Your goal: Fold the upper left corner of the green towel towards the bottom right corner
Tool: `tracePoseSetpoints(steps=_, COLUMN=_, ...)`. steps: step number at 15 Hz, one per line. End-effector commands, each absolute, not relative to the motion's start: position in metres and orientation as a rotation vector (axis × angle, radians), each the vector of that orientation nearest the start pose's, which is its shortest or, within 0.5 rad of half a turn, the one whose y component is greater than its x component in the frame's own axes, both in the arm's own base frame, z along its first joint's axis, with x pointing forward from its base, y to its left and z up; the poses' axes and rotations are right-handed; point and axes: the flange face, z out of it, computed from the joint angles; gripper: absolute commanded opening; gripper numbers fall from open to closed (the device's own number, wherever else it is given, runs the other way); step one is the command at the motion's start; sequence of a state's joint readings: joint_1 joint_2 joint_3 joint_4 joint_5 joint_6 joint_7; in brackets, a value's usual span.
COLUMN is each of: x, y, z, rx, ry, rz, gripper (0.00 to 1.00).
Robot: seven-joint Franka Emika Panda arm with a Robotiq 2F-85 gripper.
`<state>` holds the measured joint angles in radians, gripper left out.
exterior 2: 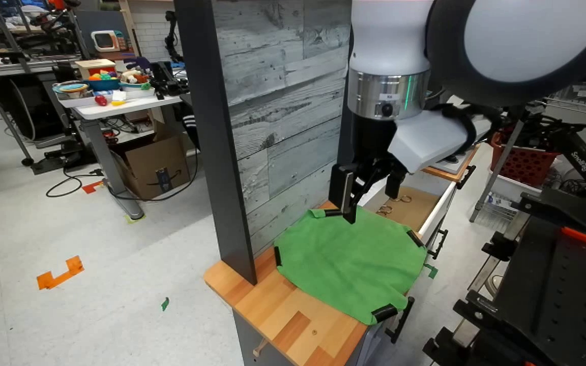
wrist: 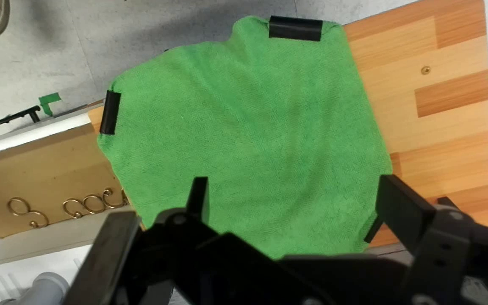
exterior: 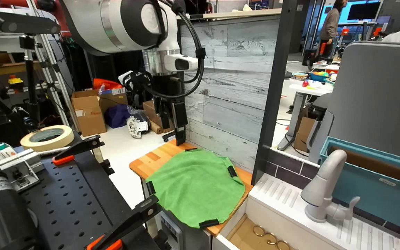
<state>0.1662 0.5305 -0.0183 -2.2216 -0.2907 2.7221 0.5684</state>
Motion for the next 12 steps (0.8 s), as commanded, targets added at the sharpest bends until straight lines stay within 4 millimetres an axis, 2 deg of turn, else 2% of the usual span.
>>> tracePoseSetpoints(steps=1, x=0.531, y=0.089, z=0.131, rx=-3.258, ry=0.246, rz=-0.028, gripper=1.00)
tracePoseSetpoints(steps=4, x=0.534, y=0.089, z=0.131, rx=-3.274, ry=0.274, rz=-0.055, gripper=1.00)
tracePoseSetpoints(steps=7, x=0.542, y=0.098, z=0.115, rx=-3.340, ry=0.312, rz=-0.132, gripper=1.00)
tracePoseSetpoints(steps=12, x=0.554, y=0.137, z=0.079, rx=-3.354, ry=0.272, rz=-0.210, gripper=1.00)
